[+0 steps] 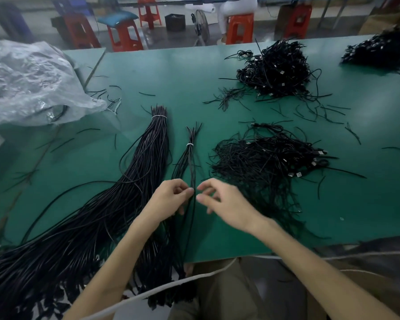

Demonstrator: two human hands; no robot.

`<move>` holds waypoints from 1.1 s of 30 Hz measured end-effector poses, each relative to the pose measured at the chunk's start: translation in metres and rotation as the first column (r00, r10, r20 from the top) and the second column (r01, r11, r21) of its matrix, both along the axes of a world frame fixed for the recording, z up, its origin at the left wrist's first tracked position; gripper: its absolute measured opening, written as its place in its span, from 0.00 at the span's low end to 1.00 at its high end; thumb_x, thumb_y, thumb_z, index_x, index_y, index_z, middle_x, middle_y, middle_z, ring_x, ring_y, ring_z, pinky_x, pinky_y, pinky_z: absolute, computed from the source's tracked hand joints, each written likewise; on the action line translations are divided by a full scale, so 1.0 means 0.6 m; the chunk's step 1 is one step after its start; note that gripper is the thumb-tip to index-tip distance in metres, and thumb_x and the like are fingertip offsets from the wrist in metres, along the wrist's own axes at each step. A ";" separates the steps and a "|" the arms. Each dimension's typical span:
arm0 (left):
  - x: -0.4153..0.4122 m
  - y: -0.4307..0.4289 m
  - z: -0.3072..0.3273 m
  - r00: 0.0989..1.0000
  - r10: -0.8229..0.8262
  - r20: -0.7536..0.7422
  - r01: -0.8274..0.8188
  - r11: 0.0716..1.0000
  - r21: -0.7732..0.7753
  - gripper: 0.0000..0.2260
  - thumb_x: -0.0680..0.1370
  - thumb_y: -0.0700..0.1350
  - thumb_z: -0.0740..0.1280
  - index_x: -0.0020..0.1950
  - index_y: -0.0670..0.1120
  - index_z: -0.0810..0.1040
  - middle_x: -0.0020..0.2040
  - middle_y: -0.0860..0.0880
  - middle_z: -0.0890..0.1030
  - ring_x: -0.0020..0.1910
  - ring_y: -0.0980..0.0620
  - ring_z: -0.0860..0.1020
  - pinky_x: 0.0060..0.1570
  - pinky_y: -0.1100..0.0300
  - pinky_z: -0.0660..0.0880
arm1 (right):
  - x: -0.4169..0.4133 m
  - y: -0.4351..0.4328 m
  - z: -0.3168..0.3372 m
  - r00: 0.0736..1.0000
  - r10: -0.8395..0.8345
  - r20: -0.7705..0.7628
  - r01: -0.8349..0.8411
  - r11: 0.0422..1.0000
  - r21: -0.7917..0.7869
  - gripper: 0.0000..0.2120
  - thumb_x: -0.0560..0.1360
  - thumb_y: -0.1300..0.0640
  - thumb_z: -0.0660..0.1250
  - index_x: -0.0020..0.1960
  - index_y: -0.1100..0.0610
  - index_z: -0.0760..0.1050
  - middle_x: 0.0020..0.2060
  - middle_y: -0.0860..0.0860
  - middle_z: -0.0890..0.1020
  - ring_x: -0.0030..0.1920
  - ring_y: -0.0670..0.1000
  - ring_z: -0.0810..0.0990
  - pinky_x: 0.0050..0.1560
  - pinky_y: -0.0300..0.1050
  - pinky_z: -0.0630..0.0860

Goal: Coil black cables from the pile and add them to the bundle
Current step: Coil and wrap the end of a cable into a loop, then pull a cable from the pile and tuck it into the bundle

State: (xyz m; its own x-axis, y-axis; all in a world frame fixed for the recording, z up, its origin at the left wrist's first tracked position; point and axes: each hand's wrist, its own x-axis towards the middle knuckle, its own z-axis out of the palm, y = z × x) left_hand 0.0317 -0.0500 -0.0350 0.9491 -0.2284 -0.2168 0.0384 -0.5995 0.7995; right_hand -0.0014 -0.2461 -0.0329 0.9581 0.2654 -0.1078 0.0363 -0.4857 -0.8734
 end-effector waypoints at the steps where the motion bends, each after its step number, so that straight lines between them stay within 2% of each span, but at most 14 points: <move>1: -0.002 0.001 -0.003 1.000 0.014 0.004 -0.014 0.998 -0.059 0.08 0.83 0.47 0.68 0.47 0.45 0.81 0.28 0.47 0.80 0.26 0.51 0.76 0.29 0.58 0.72 | -0.004 0.014 -0.011 0.999 0.001 -0.050 0.002 0.998 0.060 0.12 0.81 0.47 0.68 0.62 0.50 0.74 0.49 0.47 0.82 0.38 0.44 0.83 0.39 0.37 0.74; 3: -0.003 0.003 -0.010 0.998 0.049 0.031 -0.046 0.993 -0.110 0.08 0.82 0.46 0.69 0.46 0.44 0.81 0.28 0.46 0.81 0.27 0.49 0.77 0.28 0.57 0.74 | -0.007 0.034 -0.028 0.994 -0.049 -0.102 0.065 0.985 0.163 0.14 0.80 0.47 0.69 0.62 0.51 0.71 0.45 0.49 0.84 0.36 0.45 0.83 0.34 0.38 0.74; 6: 0.001 0.005 -0.021 0.994 0.084 0.063 -0.072 0.981 -0.180 0.08 0.82 0.45 0.68 0.45 0.44 0.81 0.28 0.46 0.80 0.26 0.48 0.78 0.28 0.57 0.74 | -0.010 0.054 -0.046 0.984 -0.138 -0.109 0.162 0.951 0.263 0.13 0.79 0.53 0.72 0.59 0.53 0.70 0.41 0.52 0.85 0.34 0.51 0.82 0.32 0.41 0.73; 9: 0.005 0.003 -0.044 0.977 0.164 0.136 -0.147 0.981 -0.124 0.08 0.82 0.45 0.68 0.43 0.45 0.79 0.27 0.48 0.79 0.24 0.54 0.75 0.29 0.59 0.73 | -0.012 0.061 -0.063 0.979 -0.202 -0.038 0.205 0.941 0.269 0.09 0.80 0.57 0.70 0.56 0.51 0.71 0.34 0.52 0.83 0.28 0.46 0.78 0.31 0.38 0.71; 12: 0.004 -0.006 -0.067 0.936 0.268 0.228 -0.263 0.963 -0.050 0.03 0.81 0.46 0.70 0.50 0.49 0.77 0.39 0.52 0.80 0.32 0.59 0.77 0.36 0.65 0.73 | -0.008 0.061 -0.073 0.968 -0.252 -0.004 0.239 0.913 0.330 0.07 0.81 0.57 0.68 0.56 0.50 0.72 0.35 0.53 0.82 0.29 0.48 0.77 0.29 0.37 0.70; 13: 0.002 -0.008 -0.069 0.931 0.261 0.257 -0.261 0.965 -0.035 0.06 0.80 0.47 0.71 0.54 0.51 0.75 0.45 0.54 0.78 0.36 0.58 0.77 0.37 0.66 0.73 | -0.008 0.060 -0.075 0.961 -0.276 -0.014 0.261 0.892 0.368 0.06 0.82 0.57 0.67 0.56 0.50 0.73 0.35 0.54 0.82 0.29 0.49 0.76 0.28 0.38 0.70; 14: 0.002 -0.010 -0.072 0.931 0.220 0.292 -0.231 0.973 0.002 0.12 0.79 0.48 0.71 0.59 0.55 0.73 0.49 0.56 0.75 0.38 0.58 0.77 0.37 0.65 0.72 | -0.007 0.059 -0.076 0.953 -0.301 -0.035 0.287 0.861 0.420 0.05 0.82 0.57 0.66 0.56 0.49 0.73 0.36 0.54 0.81 0.29 0.50 0.75 0.27 0.39 0.69; 16: -0.001 -0.013 -0.076 0.927 0.060 0.371 -0.143 0.969 0.200 0.19 0.78 0.53 0.71 0.66 0.62 0.69 0.53 0.60 0.68 0.39 0.59 0.77 0.35 0.64 0.71 | -0.006 0.054 -0.077 0.935 -0.344 -0.085 0.336 0.783 0.523 0.05 0.83 0.58 0.65 0.55 0.48 0.75 0.36 0.52 0.80 0.29 0.50 0.72 0.26 0.40 0.67; 18: -0.006 -0.017 -0.080 0.914 -0.037 0.403 -0.112 0.934 0.340 0.17 0.79 0.57 0.69 0.66 0.63 0.70 0.53 0.61 0.64 0.38 0.60 0.76 0.36 0.61 0.73 | -0.006 0.046 -0.077 0.916 -0.384 -0.116 0.375 0.719 0.585 0.07 0.83 0.59 0.65 0.52 0.47 0.78 0.36 0.52 0.79 0.30 0.50 0.70 0.26 0.41 0.67; 20: -0.008 -0.016 -0.080 0.914 -0.004 0.405 -0.129 0.945 0.301 0.12 0.80 0.57 0.69 0.63 0.63 0.74 0.53 0.62 0.64 0.39 0.60 0.76 0.37 0.62 0.73 | -0.006 0.041 -0.077 0.906 -0.403 -0.126 0.389 0.681 0.620 0.09 0.83 0.60 0.65 0.50 0.48 0.80 0.36 0.53 0.79 0.30 0.50 0.70 0.26 0.42 0.68; 23: -0.011 -0.014 -0.084 0.887 0.031 0.460 -0.112 0.982 0.151 0.11 0.78 0.54 0.72 0.59 0.63 0.77 0.55 0.65 0.63 0.49 0.62 0.74 0.41 0.64 0.74 | -0.004 0.039 -0.080 0.894 -0.421 -0.150 0.404 0.615 0.677 0.10 0.83 0.62 0.65 0.49 0.51 0.82 0.35 0.54 0.79 0.30 0.50 0.71 0.26 0.42 0.69; 26: -0.019 -0.022 -0.089 0.849 -0.094 0.520 0.022 0.990 0.143 0.11 0.77 0.55 0.74 0.58 0.61 0.78 0.56 0.60 0.62 0.61 0.62 0.65 0.52 0.67 0.72 | -0.001 0.033 -0.082 0.883 -0.434 -0.179 0.413 0.538 0.735 0.07 0.82 0.62 0.66 0.51 0.54 0.82 0.37 0.55 0.80 0.30 0.50 0.72 0.28 0.42 0.72; 29: -0.021 -0.031 -0.089 0.816 -0.230 0.531 0.141 0.969 0.203 0.07 0.76 0.56 0.74 0.51 0.57 0.82 0.55 0.59 0.66 0.59 0.61 0.63 0.59 0.63 0.69 | 0.003 0.031 -0.086 0.874 -0.432 -0.223 0.431 0.479 0.765 0.04 0.82 0.62 0.66 0.54 0.58 0.80 0.37 0.55 0.80 0.29 0.52 0.72 0.29 0.46 0.73; 33: -0.030 -0.033 -0.074 0.831 -0.273 0.485 0.258 0.961 0.098 0.18 0.68 0.67 0.75 0.48 0.57 0.82 0.53 0.60 0.72 0.57 0.59 0.68 0.60 0.66 0.67 | 0.004 0.030 -0.084 0.857 -0.436 -0.276 0.457 0.395 0.797 0.05 0.82 0.63 0.66 0.55 0.62 0.79 0.36 0.55 0.79 0.29 0.50 0.73 0.30 0.43 0.74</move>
State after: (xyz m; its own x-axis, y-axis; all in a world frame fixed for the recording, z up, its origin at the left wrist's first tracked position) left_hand 0.0139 -0.0695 -0.0794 0.8364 -0.4881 0.2495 -0.5171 -0.5515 0.6545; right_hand 0.0012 -0.2281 -0.0830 0.9679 -0.2256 -0.1105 0.0174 0.4991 -0.8664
